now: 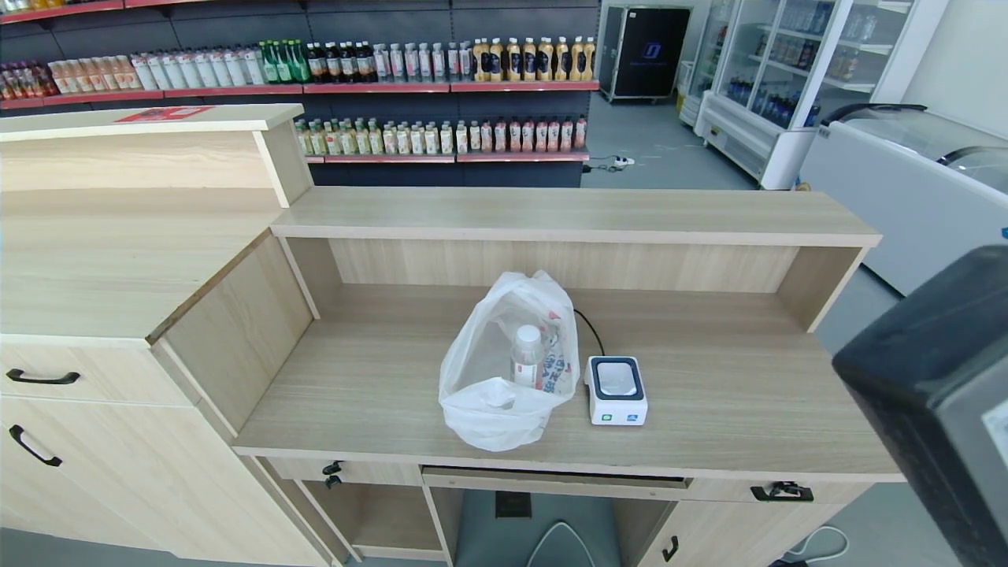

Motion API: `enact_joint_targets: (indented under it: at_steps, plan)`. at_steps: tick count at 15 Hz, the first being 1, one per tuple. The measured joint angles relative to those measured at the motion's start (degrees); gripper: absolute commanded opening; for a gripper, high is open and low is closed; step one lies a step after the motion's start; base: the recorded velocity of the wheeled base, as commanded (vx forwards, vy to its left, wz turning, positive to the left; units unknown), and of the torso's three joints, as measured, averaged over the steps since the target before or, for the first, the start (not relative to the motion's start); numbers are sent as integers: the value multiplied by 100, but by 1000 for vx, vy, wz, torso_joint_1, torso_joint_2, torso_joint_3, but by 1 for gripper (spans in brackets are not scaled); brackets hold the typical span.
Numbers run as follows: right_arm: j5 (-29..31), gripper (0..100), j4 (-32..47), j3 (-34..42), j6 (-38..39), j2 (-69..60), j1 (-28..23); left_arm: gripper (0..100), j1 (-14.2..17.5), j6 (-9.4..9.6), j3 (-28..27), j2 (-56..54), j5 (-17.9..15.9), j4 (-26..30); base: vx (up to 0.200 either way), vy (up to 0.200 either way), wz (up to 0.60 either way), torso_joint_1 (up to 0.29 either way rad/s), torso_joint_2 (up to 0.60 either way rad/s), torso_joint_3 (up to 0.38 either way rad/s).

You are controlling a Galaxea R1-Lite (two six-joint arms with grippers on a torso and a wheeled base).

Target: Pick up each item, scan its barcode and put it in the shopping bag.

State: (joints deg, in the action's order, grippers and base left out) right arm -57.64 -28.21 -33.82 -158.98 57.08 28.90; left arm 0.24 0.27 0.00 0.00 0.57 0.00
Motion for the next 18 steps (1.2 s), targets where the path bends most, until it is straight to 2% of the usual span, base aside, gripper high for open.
enact_joint_targets:
  at_steps: [5,8,13,18]
  plan:
    - [-4,0,1337,-154,269,-617,30,100,0,-2,0,0,0,0,0,0,0,0,0,0]
    - [-9,0,1382,-336,655,-730,-16,100,2,0,0,0,2,0,0,0,0,0,0,0]
    - [0,0,1387,-496,1092,-171,-10,100,-2,0,0,0,2,0,0,0,0,0,0,0]
    - [0,0,1431,-542,1162,185,102,100,2,0,0,0,0,0,0,0,0,0,0,0]
